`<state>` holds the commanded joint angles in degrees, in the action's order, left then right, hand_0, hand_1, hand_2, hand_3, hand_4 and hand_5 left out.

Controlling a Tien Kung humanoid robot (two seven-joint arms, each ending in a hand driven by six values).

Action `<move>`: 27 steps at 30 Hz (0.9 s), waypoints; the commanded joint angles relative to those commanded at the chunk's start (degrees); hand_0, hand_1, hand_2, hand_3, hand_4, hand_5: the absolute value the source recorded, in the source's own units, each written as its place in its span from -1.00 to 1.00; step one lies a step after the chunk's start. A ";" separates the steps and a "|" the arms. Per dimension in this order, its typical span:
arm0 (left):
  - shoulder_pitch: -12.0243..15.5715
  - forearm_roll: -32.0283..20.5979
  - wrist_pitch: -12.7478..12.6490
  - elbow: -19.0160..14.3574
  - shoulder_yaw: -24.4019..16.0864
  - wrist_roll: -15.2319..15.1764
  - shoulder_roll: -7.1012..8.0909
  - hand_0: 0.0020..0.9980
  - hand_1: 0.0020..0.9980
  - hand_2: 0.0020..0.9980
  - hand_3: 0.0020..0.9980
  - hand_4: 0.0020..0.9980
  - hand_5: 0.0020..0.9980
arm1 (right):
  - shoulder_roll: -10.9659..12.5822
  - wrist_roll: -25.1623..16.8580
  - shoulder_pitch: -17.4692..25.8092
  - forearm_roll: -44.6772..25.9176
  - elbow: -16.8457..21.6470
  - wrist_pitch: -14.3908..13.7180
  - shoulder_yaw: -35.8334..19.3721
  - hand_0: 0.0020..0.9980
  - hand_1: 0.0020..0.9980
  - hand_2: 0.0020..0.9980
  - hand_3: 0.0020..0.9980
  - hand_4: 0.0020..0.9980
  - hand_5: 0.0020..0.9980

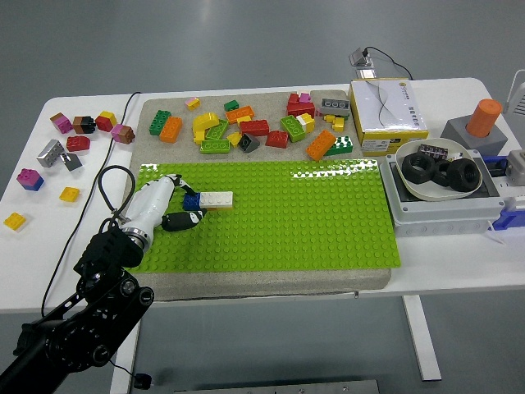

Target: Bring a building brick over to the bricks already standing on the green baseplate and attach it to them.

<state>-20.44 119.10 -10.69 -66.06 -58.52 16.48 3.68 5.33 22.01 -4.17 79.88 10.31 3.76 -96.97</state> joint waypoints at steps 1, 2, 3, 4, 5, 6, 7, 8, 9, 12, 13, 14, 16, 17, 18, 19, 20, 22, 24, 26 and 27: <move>-0.03 -0.01 -0.08 -0.23 -0.06 -0.04 0.02 1.00 0.85 0.81 0.14 0.56 -0.35 | 0.03 -0.01 -0.02 -0.13 0.00 -0.01 0.10 0.30 0.25 0.25 0.44 0.61 1.00; -0.06 -0.03 -0.18 -0.49 -0.12 -0.08 0.04 1.00 0.85 0.81 0.14 0.56 -0.35 | 0.07 -0.03 -0.05 -0.39 0.00 -0.03 0.32 0.30 0.25 0.25 0.44 0.61 1.00; -0.06 -0.04 -0.24 -0.69 -0.15 -0.09 0.06 1.00 0.85 0.81 0.14 0.56 -0.35 | 0.09 -0.06 -0.07 -0.62 0.00 -0.04 0.52 0.30 0.25 0.25 0.44 0.61 1.00; -0.05 -0.06 -0.29 -0.94 -0.20 -0.08 0.07 1.00 0.85 0.81 0.14 0.56 -0.35 | 0.12 -0.09 -0.09 -0.86 0.00 -0.06 0.74 0.30 0.25 0.25 0.44 0.61 1.00; -0.02 -0.07 -0.32 -1.12 -0.25 -0.08 0.07 1.00 0.85 0.81 0.14 0.56 -0.35 | 0.13 -0.11 -0.10 -1.00 0.00 -0.07 0.85 0.30 0.25 0.25 0.44 0.61 1.00; 0.01 -0.07 -0.34 -1.35 -0.32 -0.07 0.06 1.00 0.84 0.81 0.12 0.52 -0.40 | 0.15 -0.13 -0.11 -1.13 0.00 -0.07 0.95 0.30 0.25 0.25 0.44 0.60 1.00; 0.07 -0.14 -0.34 -1.60 -0.41 -0.06 0.03 1.00 0.84 0.81 0.12 0.52 -0.40 | 0.16 -0.15 -0.10 -1.21 0.00 -0.08 1.00 0.30 0.25 0.25 0.44 0.60 1.00; 0.15 -0.24 -0.30 -1.88 -0.54 -0.02 0.01 1.00 0.84 0.81 0.12 0.52 -0.40 | 0.15 -0.16 -0.09 -1.24 0.00 -0.09 1.02 0.30 0.25 0.25 0.44 0.60 1.00; 0.26 -0.41 -0.21 -2.24 -0.70 0.05 -0.01 1.00 0.84 0.81 0.12 0.52 -0.40 | 0.15 -0.16 -0.08 -1.23 0.00 -0.09 1.00 0.30 0.25 0.25 0.44 0.60 1.00; 1.05 -2.62 0.68 -4.60 -1.37 0.51 0.20 1.00 0.80 0.73 0.13 0.33 -0.62 | 0.17 -0.14 0.00 -0.98 0.00 -0.09 0.89 0.30 0.25 0.25 0.44 0.61 1.00; 1.28 -3.10 0.80 -5.16 -1.50 0.53 0.29 1.00 0.80 0.73 0.13 0.33 -0.62 | 0.16 -0.14 0.02 -0.97 0.00 -0.09 0.89 0.30 0.25 0.25 0.44 0.61 1.00; 1.68 -3.98 0.94 -6.10 -1.71 0.46 0.45 1.00 0.80 0.73 0.13 0.33 -0.62 | 0.15 -0.14 0.07 -1.02 0.00 -0.10 0.92 0.30 0.25 0.25 0.44 0.61 1.00; 2.72 -5.89 0.99 -8.28 -2.27 -0.02 0.84 1.00 0.80 0.73 0.13 0.33 -0.62 | 0.11 -0.15 0.21 -1.30 0.00 -0.13 1.10 0.30 0.25 0.25 0.44 0.61 1.00; 3.17 -6.66 0.94 -9.18 -2.53 -0.36 0.99 1.00 0.80 0.73 0.13 0.33 -0.62 | 0.09 -0.15 0.25 -1.39 0.00 -0.14 1.17 0.30 0.25 0.25 0.44 0.61 1.00; 3.68 -7.68 0.88 -10.16 -2.84 -0.84 1.14 0.96 0.72 0.66 0.15 0.19 -0.77 | 0.06 -0.15 0.29 -1.46 0.00 -0.13 1.25 0.30 0.25 0.25 0.44 0.60 1.00; 4.08 -8.36 0.79 -10.80 -3.09 -1.30 1.23 0.96 0.72 0.66 0.15 0.19 -0.77 | 0.03 -0.16 0.32 -1.54 0.00 -0.13 1.32 0.30 0.25 0.25 0.44 0.60 1.00; 4.55 -9.04 0.64 -11.45 -3.39 -1.94 1.26 0.96 0.72 0.66 0.15 0.19 -0.77 | -0.01 -0.17 0.35 -1.66 0.00 -0.13 1.43 0.30 0.25 0.25 0.44 0.60 1.00; 5.24 -10.17 0.31 -12.09 -3.89 -3.33 1.08 0.96 0.72 0.66 0.15 0.19 -0.77 | -0.07 -0.17 0.39 -1.86 0.00 -0.11 1.63 0.30 0.25 0.25 0.44 0.60 1.00; 5.78 -10.88 -0.13 -12.24 -4.21 -4.63 0.76 0.86 0.58 0.56 0.22 0.13 -0.82 | -0.15 -0.18 0.41 -1.90 0.00 -0.08 1.76 0.30 0.25 0.28 0.44 0.60 1.00; 6.37 -11.49 -0.58 -12.22 -4.40 -5.92 0.44 0.86 0.58 0.56 0.22 0.13 -0.82 | -0.23 -0.18 0.42 -1.91 0.00 -0.04 1.90 0.30 0.25 0.28 0.44 0.60 1.00; 6.74 -11.78 -0.84 -12.21 -4.49 -6.60 0.33 0.86 0.58 0.56 0.22 0.13 -0.82 | -0.25 -0.19 0.44 -1.96 0.00 -0.02 2.00 0.30 0.25 0.28 0.44 0.60 1.00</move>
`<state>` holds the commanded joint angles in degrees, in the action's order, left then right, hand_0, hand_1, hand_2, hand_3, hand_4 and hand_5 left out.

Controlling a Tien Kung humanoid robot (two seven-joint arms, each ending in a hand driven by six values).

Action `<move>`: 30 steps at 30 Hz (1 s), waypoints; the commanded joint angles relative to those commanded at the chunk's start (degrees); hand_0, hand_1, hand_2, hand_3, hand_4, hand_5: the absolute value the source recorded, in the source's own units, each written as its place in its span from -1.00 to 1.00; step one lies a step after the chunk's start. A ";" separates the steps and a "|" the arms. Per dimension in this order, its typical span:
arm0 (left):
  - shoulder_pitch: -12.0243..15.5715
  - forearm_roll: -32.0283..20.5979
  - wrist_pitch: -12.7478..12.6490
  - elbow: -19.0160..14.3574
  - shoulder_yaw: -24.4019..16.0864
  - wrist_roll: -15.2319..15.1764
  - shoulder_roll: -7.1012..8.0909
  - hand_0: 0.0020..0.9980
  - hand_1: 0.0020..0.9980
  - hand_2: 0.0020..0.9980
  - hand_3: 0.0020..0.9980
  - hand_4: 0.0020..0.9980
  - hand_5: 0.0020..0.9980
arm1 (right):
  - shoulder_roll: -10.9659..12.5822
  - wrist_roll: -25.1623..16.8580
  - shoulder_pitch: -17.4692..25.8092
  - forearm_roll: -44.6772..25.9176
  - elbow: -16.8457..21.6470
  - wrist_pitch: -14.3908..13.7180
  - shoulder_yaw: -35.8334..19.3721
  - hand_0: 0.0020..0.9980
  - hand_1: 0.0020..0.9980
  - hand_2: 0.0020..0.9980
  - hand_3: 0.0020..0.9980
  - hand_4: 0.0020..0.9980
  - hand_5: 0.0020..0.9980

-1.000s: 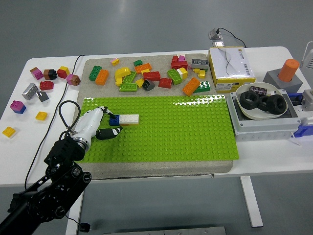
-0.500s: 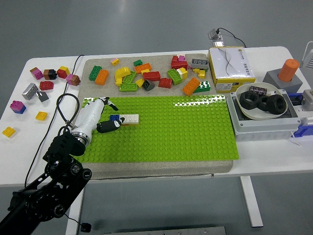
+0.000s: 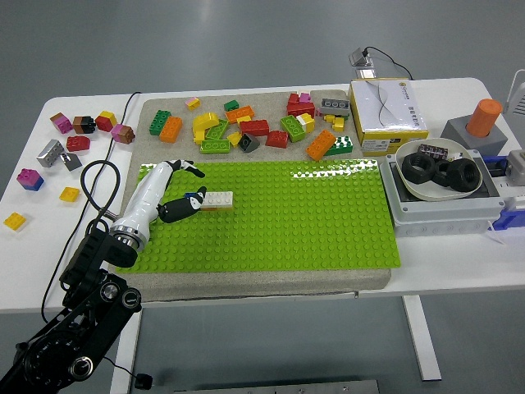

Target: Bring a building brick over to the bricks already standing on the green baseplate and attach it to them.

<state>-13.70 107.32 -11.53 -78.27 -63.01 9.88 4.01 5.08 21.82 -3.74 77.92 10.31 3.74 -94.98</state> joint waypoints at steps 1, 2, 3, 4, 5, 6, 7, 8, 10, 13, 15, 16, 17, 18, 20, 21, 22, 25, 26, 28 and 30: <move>0.29 -0.25 -0.15 0.01 -0.11 -0.53 -0.06 0.86 0.58 0.56 0.22 0.13 -0.82 | -0.01 -0.01 0.02 -0.04 0.00 0.01 0.07 0.30 0.25 0.28 0.44 0.60 1.00; 0.72 -0.63 -0.29 0.04 -0.31 -1.31 -0.10 0.86 0.58 0.56 0.22 0.13 -0.82 | -0.01 -0.02 0.05 -0.09 0.00 0.03 0.16 0.30 0.25 0.28 0.44 0.60 1.00; 1.43 -1.44 -0.25 0.05 -0.70 -2.53 -0.08 0.75 0.52 0.51 0.27 0.19 -0.86 | -0.01 -0.04 0.09 -0.14 0.00 0.03 0.25 0.30 0.25 0.29 0.45 0.60 1.00; 1.84 -1.90 -0.24 0.04 -0.89 -3.19 -0.05 0.75 0.52 0.51 0.27 0.19 -0.86 | 0.00 -0.06 0.10 -0.17 0.00 0.02 0.29 0.30 0.25 0.29 0.45 0.60 1.00; 2.71 -2.71 -0.30 -0.01 -1.24 -4.52 0.05 0.75 0.52 0.51 0.27 0.19 -0.86 | 0.00 -0.11 0.14 -0.27 0.00 0.00 0.38 0.30 0.25 0.29 0.45 0.60 1.00; 3.35 -3.15 -0.39 -0.05 -1.45 -5.38 0.13 0.75 0.52 0.51 0.27 0.19 -0.86 | 0.00 -0.16 0.16 -0.36 0.00 -0.03 0.44 0.30 0.25 0.29 0.45 0.60 1.00; 4.20 -3.70 -0.56 -0.09 -1.70 -6.48 0.26 0.75 0.52 0.51 0.27 0.19 -0.86 | 0.00 -0.25 0.19 -0.53 0.00 -0.07 0.52 0.30 0.25 0.29 0.45 0.60 1.00; 4.86 -4.06 -0.74 -0.11 -1.86 -7.35 0.36 0.75 0.52 0.51 0.27 0.19 -0.86 | -0.02 -0.32 0.23 -0.68 0.00 -0.11 0.59 0.30 0.25 0.29 0.45 0.60 1.00; 5.95 -4.36 -1.28 0.03 -2.12 -9.04 0.52 0.68 0.53 0.50 0.33 0.28 -0.87 | -0.04 -0.46 0.29 -0.86 0.00 -0.16 0.63 0.30 0.25 0.29 0.45 0.60 1.00; 6.99 -3.78 -2.64 0.79 -2.31 -11.72 0.58 0.68 0.53 0.50 0.33 0.28 -0.87 | -0.07 -0.71 0.35 -0.60 0.00 -0.10 0.28 0.30 0.25 0.29 0.45 0.60 1.00; 7.33 -3.37 -3.48 1.44 -2.20 -13.31 0.56 0.68 0.53 0.50 0.33 0.28 -0.87 | -0.09 -0.86 0.39 -0.31 0.00 -0.01 -0.10 0.30 0.25 0.29 0.45 0.60 1.00; 7.47 -3.16 -3.86 1.68 -2.12 -14.02 0.54 0.65 0.50 0.49 0.34 0.30 -0.84 | -0.10 -0.92 0.40 -0.18 0.00 0.02 -0.25 0.30 0.24 0.28 0.45 0.59 1.00; 7.61 -3.12 -4.23 1.86 -2.02 -14.71 0.53 0.65 0.50 0.49 0.34 0.30 -0.84 | -0.11 -0.97 0.42 -0.08 0.00 0.03 -0.36 0.30 0.24 0.28 0.45 0.59 1.00; 7.75 -3.29 -4.65 1.98 -1.88 -15.46 0.51 0.65 0.50 0.49 0.34 0.30 -0.84 | -0.12 -1.04 0.44 -0.04 0.00 0.02 -0.42 0.30 0.24 0.28 0.45 0.59 1.00; 7.93 -3.79 -5.40 2.17 -1.58 -16.55 0.50 0.65 0.50 0.49 0.34 0.30 -0.84 | -0.10 -1.17 0.46 -0.01 0.00 -0.04 -0.47 0.30 0.24 0.28 0.45 0.59 1.00; 8.04 -4.41 -6.24 2.37 -1.21 -17.47 0.50 0.61 0.48 0.46 0.33 0.28 -0.86 | -0.07 -1.29 0.47 0.02 0.00 -0.12 -0.51 0.30 0.24 0.28 0.45 0.59 1.00; 8.17 -5.11 -7.39 2.61 -0.67 -18.55 0.49 0.61 0.48 0.46 0.33 0.28 -0.86 | -0.03 -1.44 0.46 0.05 0.00 -0.22 -0.55 0.30 0.24 0.28 0.45 0.59 1.00; 8.60 -6.71 -10.57 3.10 0.99 -21.23 0.30 0.61 0.48 0.46 0.33 0.28 -0.86 | 0.09 -1.81 0.46 -0.13 0.00 -0.50 -0.54 0.30 0.24 0.28 0.45 0.59 1.00; 8.74 -7.10 -11.54 3.21 1.55 -21.91 0.18 0.61 0.48 0.46 0.33 0.28 -0.86 | 0.13 -1.93 0.49 -0.29 0.00 -0.58 -0.49 0.30 0.24 0.28 0.45 0.59 1.00; 8.93 -7.70 -12.92 3.41 2.54 -22.90 -0.01 0.62 0.49 0.44 0.30 0.26 -0.88 | 0.18 -2.12 0.57 -0.65 0.00 -0.72 -0.36 0.29 0.24 0.27 0.45 0.59 1.00; 9.03 -8.12 -13.65 3.59 3.29 -23.43 -0.09 0.62 0.49 0.44 0.30 0.26 -0.88 | 0.25 -2.26 0.62 -0.84 0.00 -0.78 -0.32 0.29 0.24 0.27 0.45 0.59 1.00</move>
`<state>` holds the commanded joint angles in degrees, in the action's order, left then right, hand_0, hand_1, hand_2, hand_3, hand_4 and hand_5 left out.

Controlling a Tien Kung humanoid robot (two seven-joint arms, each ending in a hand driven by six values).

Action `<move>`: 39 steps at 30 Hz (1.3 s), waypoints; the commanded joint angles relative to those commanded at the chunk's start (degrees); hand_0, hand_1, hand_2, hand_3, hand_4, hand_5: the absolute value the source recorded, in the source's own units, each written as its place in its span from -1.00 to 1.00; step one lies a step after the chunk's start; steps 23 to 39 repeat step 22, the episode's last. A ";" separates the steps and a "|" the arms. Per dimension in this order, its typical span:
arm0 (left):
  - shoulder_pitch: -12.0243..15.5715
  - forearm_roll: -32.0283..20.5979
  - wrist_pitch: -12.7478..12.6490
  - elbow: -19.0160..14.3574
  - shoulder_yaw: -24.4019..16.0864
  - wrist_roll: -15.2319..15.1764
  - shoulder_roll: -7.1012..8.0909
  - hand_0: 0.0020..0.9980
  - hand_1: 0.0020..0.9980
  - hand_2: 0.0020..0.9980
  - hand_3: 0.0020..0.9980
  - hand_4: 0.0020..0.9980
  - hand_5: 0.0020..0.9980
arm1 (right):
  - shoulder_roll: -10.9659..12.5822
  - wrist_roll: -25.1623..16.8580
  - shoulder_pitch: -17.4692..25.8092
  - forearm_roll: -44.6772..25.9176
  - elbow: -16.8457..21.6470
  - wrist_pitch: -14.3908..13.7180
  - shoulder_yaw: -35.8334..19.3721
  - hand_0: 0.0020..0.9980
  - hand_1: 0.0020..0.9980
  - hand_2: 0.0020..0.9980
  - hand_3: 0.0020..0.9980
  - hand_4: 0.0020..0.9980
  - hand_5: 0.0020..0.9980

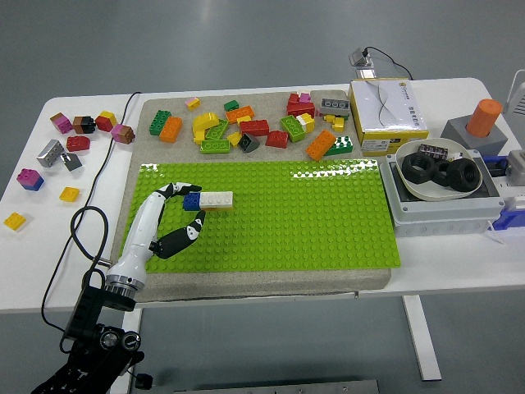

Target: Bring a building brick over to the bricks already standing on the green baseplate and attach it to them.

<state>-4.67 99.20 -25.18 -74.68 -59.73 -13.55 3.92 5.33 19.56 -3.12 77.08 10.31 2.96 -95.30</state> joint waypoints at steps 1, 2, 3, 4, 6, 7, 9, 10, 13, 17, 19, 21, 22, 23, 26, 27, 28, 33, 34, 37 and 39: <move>0.05 -0.21 -0.35 0.08 0.24 -0.25 -0.01 0.62 0.49 0.44 0.30 0.26 -0.88 | 0.05 -0.06 -0.01 -0.06 0.00 -0.01 0.00 0.29 0.24 0.27 0.45 0.59 1.00; 0.10 -0.39 -0.68 0.14 0.38 -0.50 -0.02 0.62 0.49 0.44 0.30 0.26 -0.88 | 0.10 -0.12 -0.03 -0.10 0.00 -0.02 0.01 0.29 0.24 0.27 0.45 0.59 1.00; 0.22 -0.67 -1.24 0.23 0.46 -0.93 -0.04 0.62 0.49 0.44 0.30 0.26 -0.88 | 0.17 -0.20 -0.07 -0.13 0.00 -0.07 -0.03 0.29 0.24 0.27 0.45 0.59 1.00; 0.41 -0.96 -1.84 0.32 0.48 -1.40 -0.03 0.62 0.50 0.46 0.26 0.20 -0.91 | 0.25 -0.27 -0.10 -0.24 0.00 -0.14 -0.07 0.28 0.24 0.27 0.46 0.59 1.00; 0.72 -1.32 -2.62 0.44 0.45 -2.03 0.05 0.62 0.50 0.46 0.26 0.20 -0.91 | 0.32 -0.34 -0.13 -0.40 0.00 -0.24 -0.11 0.28 0.24 0.27 0.46 0.59 1.00; 0.88 -1.46 -2.89 0.50 0.39 -2.28 0.12 0.62 0.50 0.46 0.26 0.20 -0.91 | 0.34 -0.36 -0.13 -0.45 0.00 -0.26 -0.12 0.28 0.24 0.27 0.46 0.59 1.00; 1.22 -1.69 -3.23 0.66 0.17 -2.67 0.26 0.62 0.50 0.46 0.26 0.20 -0.91 | 0.35 -0.35 -0.14 -0.48 0.00 -0.27 -0.13 0.28 0.24 0.27 0.46 0.59 1.00; 1.42 -1.79 -3.34 0.79 -0.01 -2.83 0.32 0.61 0.49 0.45 0.23 0.17 -0.93 | 0.35 -0.36 -0.15 -0.51 0.00 -0.28 -0.14 0.27 0.24 0.27 0.46 0.59 1.00; 1.82 -1.86 -3.38 1.06 -0.50 -3.05 0.42 0.61 0.49 0.45 0.23 0.17 -0.93 | 0.32 -0.37 -0.15 -0.64 0.00 -0.28 -0.11 0.27 0.24 0.27 0.46 0.59 1.00; 2.15 -1.32 -3.28 1.18 -2.09 -3.24 0.78 0.60 0.45 0.25 0.22 0.06 -1.00 | 0.25 -0.28 -0.20 -0.63 0.00 -0.22 -0.18 0.28 0.24 0.27 0.45 0.59 1.00; 2.22 -0.99 -3.26 1.11 -3.28 -3.29 1.18 0.60 0.45 0.25 0.22 0.06 -1.00 | 0.20 -0.17 -0.23 -0.65 0.00 -0.18 -0.17 0.28 0.24 0.27 0.45 0.59 1.00; 2.16 -1.23 -3.23 0.84 -4.23 -3.16 1.65 0.60 0.45 0.25 0.22 0.06 -1.00 | 0.14 -0.06 -0.27 -0.60 0.00 -0.14 -0.16 0.28 0.24 0.27 0.45 0.59 1.00; 2.11 -2.22 -3.22 0.35 -4.70 -3.01 1.92 0.60 0.45 0.25 0.22 0.06 -1.00 | 0.10 0.01 -0.29 -0.53 0.00 -0.12 -0.18 0.28 0.24 0.27 0.45 0.59 1.00; 2.11 -2.22 -3.22 0.35 -4.70 -3.01 1.92 0.60 0.45 0.25 0.22 0.06 -1.00 | 0.10 0.01 -0.29 -0.53 0.00 -0.12 -0.18 0.28 0.24 0.27 0.45 0.59 1.00; 2.11 -2.22 -3.22 0.35 -4.70 -3.01 1.92 0.60 0.45 0.25 0.22 0.06 -1.00 | 0.10 0.01 -0.29 -0.53 0.00 -0.12 -0.18 0.28 0.24 0.27 0.45 0.59 1.00; 2.11 -2.22 -3.22 0.35 -4.70 -3.01 1.92 0.60 0.45 0.25 0.22 0.06 -1.00 | 0.10 0.01 -0.29 -0.53 0.00 -0.12 -0.18 0.28 0.24 0.27 0.45 0.59 1.00; 2.11 -2.22 -3.22 0.35 -4.70 -3.01 1.92 0.60 0.45 0.25 0.22 0.06 -1.00 | 0.10 0.01 -0.29 -0.53 0.00 -0.12 -0.18 0.28 0.24 0.27 0.45 0.59 1.00; 2.11 -2.22 -3.22 0.35 -4.70 -3.01 1.92 0.60 0.45 0.25 0.22 0.06 -1.00 | 0.10 0.01 -0.29 -0.53 0.00 -0.12 -0.18 0.28 0.24 0.27 0.45 0.59 1.00; 2.11 -2.22 -3.22 0.35 -4.70 -3.01 1.92 0.60 0.45 0.25 0.22 0.06 -1.00 | 0.10 0.01 -0.29 -0.53 0.00 -0.12 -0.18 0.28 0.24 0.27 0.45 0.59 1.00; 2.11 -2.22 -3.22 0.35 -4.70 -3.01 1.92 0.60 0.45 0.25 0.22 0.06 -1.00 | 0.10 0.01 -0.29 -0.53 0.00 -0.12 -0.18 0.28 0.24 0.27 0.45 0.59 1.00; 2.11 -2.22 -3.22 0.35 -4.70 -3.01 1.92 0.60 0.45 0.25 0.22 0.06 -1.00 | 0.10 0.01 -0.29 -0.53 0.00 -0.12 -0.18 0.28 0.24 0.27 0.45 0.59 1.00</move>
